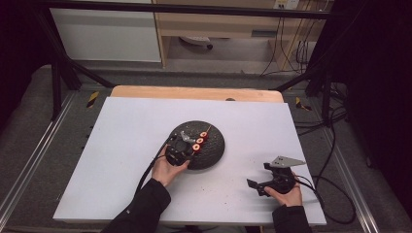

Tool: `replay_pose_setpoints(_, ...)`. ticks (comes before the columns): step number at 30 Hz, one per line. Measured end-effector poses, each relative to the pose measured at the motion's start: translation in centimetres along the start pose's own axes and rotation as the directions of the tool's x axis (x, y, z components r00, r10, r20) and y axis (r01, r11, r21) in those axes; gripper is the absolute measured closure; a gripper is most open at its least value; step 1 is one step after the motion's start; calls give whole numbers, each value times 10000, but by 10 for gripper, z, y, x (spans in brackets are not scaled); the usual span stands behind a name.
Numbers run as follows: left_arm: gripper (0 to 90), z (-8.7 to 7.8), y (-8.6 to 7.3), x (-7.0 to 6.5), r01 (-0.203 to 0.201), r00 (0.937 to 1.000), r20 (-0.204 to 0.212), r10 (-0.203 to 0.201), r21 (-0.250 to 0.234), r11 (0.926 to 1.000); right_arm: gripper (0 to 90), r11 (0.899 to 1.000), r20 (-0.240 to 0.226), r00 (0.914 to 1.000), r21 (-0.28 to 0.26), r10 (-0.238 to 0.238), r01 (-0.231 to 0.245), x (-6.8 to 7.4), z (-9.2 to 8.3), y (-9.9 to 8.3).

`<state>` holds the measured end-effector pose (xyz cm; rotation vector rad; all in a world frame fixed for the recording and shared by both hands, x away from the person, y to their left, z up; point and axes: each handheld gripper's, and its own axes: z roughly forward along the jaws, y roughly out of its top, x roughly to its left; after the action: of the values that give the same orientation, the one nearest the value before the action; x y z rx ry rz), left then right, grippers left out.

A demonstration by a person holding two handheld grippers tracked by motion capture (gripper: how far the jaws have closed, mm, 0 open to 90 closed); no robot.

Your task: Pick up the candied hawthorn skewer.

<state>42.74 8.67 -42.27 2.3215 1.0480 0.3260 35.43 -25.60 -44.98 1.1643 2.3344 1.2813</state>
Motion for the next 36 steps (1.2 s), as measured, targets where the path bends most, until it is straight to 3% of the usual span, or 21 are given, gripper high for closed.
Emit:
replay_pose_setpoints(14, 877, 0, 0, -1, 445, 9989, -142, -446, -43, 9990, 6, 10000, 2, 10000, 17, 17, -18, 0, 1, 0)
replay_pose_setpoints(25, 884, -13, -7, 2, 482, 9988, -19, -486, -939, 9944, 6, 10000, 6, 10000, 52, 57, -57, 0, 1, 0)
replay_pose_setpoints(31, 884, -25, -15, 6, 522, 9986, 128, -509, -1486, 9875, 6, 9999, -13, 10000, 55, 88, -88, 0, 1, -1)
replay_pose_setpoints(36, 883, -37, -28, 10, 661, 9976, 345, -603, -2056, 9764, 6, 9998, -32, 9998, 72, 172, -171, 1, 2, -1)
